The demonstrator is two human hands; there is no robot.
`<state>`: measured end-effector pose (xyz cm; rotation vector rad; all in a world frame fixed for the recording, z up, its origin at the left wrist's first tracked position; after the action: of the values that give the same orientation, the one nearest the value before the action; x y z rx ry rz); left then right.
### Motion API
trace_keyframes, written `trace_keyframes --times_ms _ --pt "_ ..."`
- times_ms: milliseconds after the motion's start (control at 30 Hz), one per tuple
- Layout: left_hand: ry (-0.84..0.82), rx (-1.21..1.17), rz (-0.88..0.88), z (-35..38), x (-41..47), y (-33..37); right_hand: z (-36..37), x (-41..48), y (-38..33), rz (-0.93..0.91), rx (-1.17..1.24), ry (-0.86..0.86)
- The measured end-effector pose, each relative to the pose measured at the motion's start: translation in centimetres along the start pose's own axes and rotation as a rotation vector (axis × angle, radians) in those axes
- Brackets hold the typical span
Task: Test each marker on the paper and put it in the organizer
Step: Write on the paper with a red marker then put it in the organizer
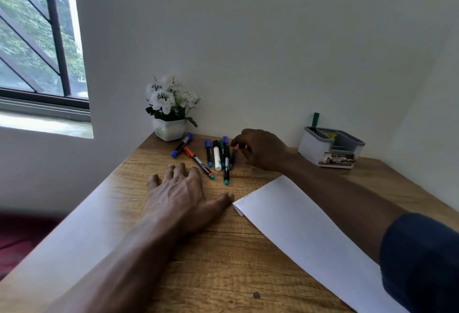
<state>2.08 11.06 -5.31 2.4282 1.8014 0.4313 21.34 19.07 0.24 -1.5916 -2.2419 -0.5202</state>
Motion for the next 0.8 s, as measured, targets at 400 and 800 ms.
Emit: trace_keyframes --times_ms 400,800 --pt "0.06 -0.03 0.004 -0.3 -0.1 0.0 -0.3 -1.1 -1.1 -0.345 -0.514 -0.137" --pt "0.237 -0.216 0.048 -2.0 -0.5 0.5 -8.3 -8.8 -0.1 0.536 1.141 0.43"
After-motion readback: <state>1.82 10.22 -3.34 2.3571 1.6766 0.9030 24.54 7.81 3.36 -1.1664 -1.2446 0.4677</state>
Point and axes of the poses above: each hand's wrist, its own x-axis towards the middle knuckle, its own z-axis out of the palm, y = z × x, the point moved 8 cm from there along x, towards the middle knuckle, and after that the axes turned 9 degrees about y, right-handed, at the moved point
